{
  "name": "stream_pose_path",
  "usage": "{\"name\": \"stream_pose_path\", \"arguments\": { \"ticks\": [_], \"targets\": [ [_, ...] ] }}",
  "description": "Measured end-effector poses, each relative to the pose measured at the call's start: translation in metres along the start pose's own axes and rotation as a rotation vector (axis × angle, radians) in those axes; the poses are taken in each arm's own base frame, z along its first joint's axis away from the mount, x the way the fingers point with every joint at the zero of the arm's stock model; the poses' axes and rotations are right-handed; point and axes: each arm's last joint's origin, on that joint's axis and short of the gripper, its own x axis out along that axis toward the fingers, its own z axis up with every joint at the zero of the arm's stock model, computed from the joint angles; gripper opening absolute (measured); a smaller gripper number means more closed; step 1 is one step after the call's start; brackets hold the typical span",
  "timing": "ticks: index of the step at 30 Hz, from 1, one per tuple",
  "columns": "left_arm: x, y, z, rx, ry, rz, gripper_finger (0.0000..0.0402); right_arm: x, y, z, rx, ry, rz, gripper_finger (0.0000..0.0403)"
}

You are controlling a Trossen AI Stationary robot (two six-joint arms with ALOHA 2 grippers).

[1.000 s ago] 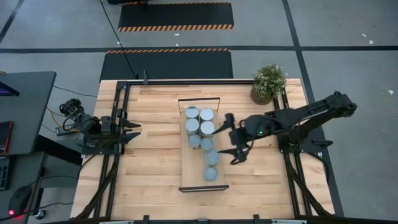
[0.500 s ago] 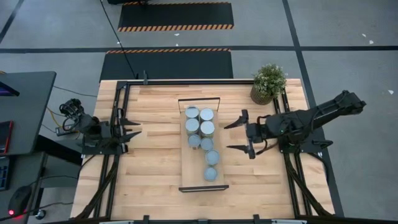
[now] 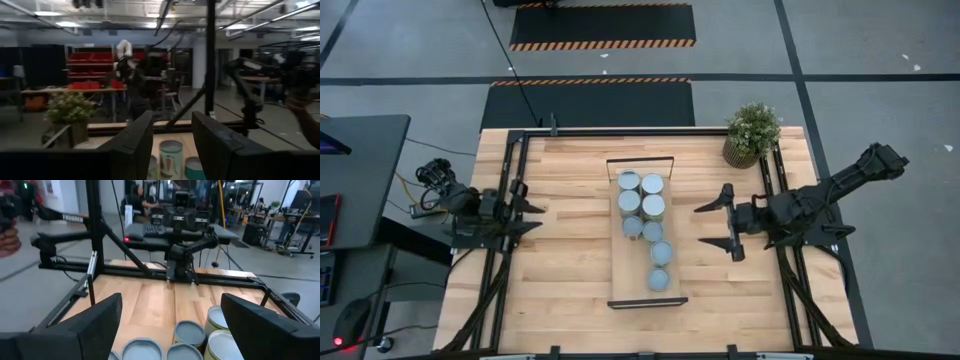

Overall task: Pick and place cans onto a shelf
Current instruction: Return to Home Position

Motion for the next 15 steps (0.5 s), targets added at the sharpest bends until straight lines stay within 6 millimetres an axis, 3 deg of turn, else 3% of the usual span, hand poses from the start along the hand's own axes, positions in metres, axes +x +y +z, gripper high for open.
{"name": "stream_pose_path", "arguments": {
  "ticks": [15],
  "targets": [
    [0.001, 0.0, -0.007, -0.009, 0.028, 0.041, 0.0142, -0.042, -0.019, -0.071, 0.122, -0.197, 0.036, 0.0348]
  ]
}}
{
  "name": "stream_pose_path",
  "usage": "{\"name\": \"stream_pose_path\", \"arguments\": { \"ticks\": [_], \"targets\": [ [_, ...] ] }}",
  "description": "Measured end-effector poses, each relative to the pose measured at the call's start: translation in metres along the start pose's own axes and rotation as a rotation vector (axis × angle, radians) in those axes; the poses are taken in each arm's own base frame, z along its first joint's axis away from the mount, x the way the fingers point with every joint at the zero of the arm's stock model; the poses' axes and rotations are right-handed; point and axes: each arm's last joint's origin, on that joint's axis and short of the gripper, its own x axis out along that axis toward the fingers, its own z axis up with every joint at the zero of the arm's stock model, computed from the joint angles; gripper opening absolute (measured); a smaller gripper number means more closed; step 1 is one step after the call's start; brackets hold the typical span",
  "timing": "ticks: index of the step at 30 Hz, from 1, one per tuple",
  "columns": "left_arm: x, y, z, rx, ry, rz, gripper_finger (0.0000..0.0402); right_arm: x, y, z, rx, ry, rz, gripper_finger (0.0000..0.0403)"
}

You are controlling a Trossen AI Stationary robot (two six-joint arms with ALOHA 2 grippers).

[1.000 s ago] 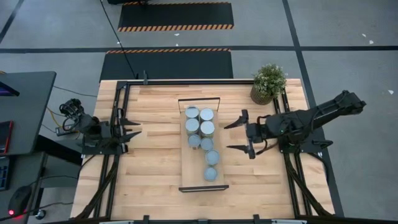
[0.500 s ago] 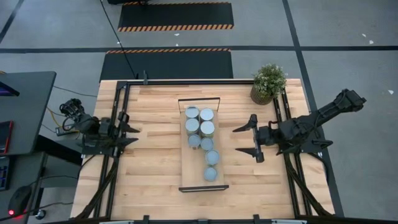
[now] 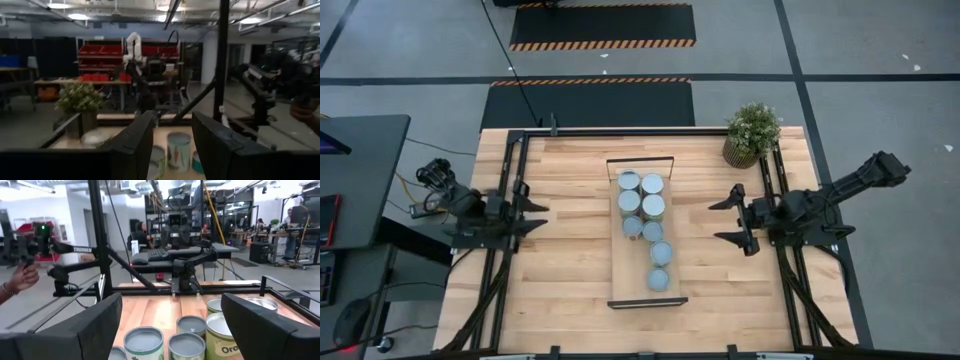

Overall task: Pick and place cans onto a shelf
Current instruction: Return to Home Position

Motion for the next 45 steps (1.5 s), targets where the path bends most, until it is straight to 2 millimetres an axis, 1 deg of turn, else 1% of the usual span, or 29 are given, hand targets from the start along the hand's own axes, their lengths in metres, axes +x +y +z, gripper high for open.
{"name": "stream_pose_path", "arguments": {
  "ticks": [4, 8, 16, 20, 23, 27, 33, 37, 40, 43, 45],
  "targets": [
    [0.001, 0.0, -0.011, -0.005, 0.032, 0.06, 0.0142, -0.009, -0.003, -0.008, 0.0, -0.02, -0.005, 0.0348],
    [0.001, -0.001, -0.017, 0.005, 0.045, 0.061, 0.0142, -0.017, -0.007, -0.015, -0.003, -0.038, -0.016, 0.0348],
    [0.001, -0.001, -0.012, 0.019, 0.008, 0.066, 0.0142, -0.03, -0.017, -0.02, -0.004, -0.121, -0.046, 0.0348],
    [0.002, 0.001, -0.012, 0.05, 0.009, 0.096, 0.0142, -0.032, -0.022, -0.016, -0.001, -0.162, -0.066, 0.0348],
    [0.003, 0.005, -0.012, 0.06, 0.012, 0.185, 0.0142, -0.033, -0.028, -0.014, -0.014, -0.177, -0.109, 0.0348],
    [0.004, 0.012, -0.015, 0.096, 0.04, 0.304, 0.0142, -0.033, -0.041, -0.012, -0.036, -0.201, -0.221, 0.0348],
    [0.004, 0.024, -0.02, 0.183, 0.103, 0.532, 0.0142, -0.037, -0.062, -0.011, -0.027, -0.213, -0.39, 0.0348],
    [0.004, 0.033, -0.02, 0.217, 0.112, 0.683, 0.0142, -0.04, -0.073, -0.012, 0.005, -0.209, -0.445, 0.0348],
    [0.003, 0.04, -0.017, 0.188, 0.077, 0.775, 0.0142, -0.041, -0.08, -0.013, 0.042, -0.206, -0.449, 0.0348],
    [0.003, 0.045, -0.013, 0.123, 0.013, 0.818, 0.0142, -0.042, -0.084, -0.014, 0.063, -0.204, -0.482, 0.0348],
    [0.004, 0.045, -0.016, 0.1, 0.015, 0.777, 0.0142, -0.043, -0.086, -0.014, 0.093, -0.203, -0.491, 0.0348]
  ]
}}
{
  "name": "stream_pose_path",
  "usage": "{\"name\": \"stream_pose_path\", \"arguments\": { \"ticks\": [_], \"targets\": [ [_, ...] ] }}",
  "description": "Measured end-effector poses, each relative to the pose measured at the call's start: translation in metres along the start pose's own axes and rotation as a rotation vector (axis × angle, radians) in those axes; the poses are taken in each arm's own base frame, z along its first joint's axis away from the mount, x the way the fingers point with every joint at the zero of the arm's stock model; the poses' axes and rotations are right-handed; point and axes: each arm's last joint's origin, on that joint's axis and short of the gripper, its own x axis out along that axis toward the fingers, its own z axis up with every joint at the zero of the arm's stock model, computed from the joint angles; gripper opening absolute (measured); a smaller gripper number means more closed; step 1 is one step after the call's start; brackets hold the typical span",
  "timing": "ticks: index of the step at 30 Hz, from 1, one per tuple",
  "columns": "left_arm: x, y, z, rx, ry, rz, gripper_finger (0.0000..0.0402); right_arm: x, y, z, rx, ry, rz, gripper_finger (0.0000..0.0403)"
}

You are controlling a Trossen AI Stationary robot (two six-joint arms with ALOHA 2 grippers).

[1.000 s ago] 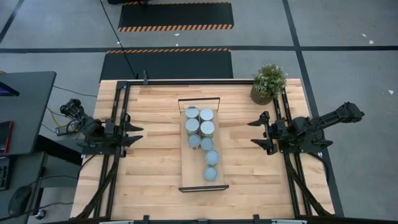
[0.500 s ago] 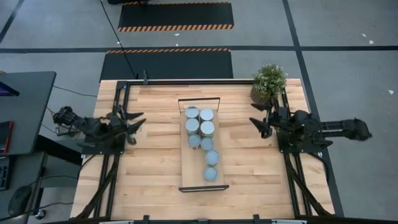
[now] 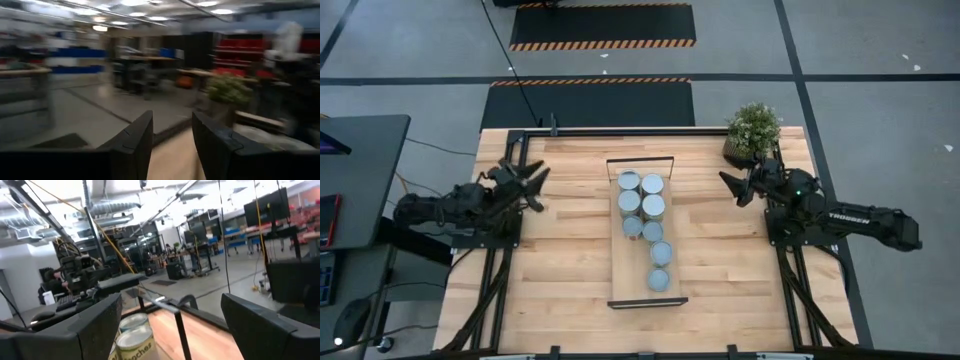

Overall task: Pick and place cans onto a shelf
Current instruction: Return to Home Position

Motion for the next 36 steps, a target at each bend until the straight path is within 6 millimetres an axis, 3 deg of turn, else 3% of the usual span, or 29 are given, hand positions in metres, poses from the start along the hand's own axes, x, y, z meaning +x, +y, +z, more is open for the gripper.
{"name": "stream_pose_path", "arguments": {
  "ticks": [8, 15, 23, 36],
  "targets": [
    [0.002, -0.014, -0.033, -0.061, 0.029, -0.344, 0.0142, 0.0, -0.002, -0.008, 0.058, 0.084, -0.023, 0.0348],
    [0.001, -0.018, -0.047, -0.1, 0.064, -0.431, 0.0142, -0.002, -0.003, -0.021, 0.109, 0.231, 0.009, 0.0348],
    [-0.001, -0.022, -0.043, -0.065, 0.019, -0.57, 0.0142, -0.002, -0.004, -0.021, 0.052, 0.225, -0.018, 0.0348],
    [-0.001, -0.022, -0.047, -0.152, 0.078, -0.578, 0.0142, -0.002, -0.005, -0.021, 0.044, 0.212, -0.067, 0.0348]
  ]
}}
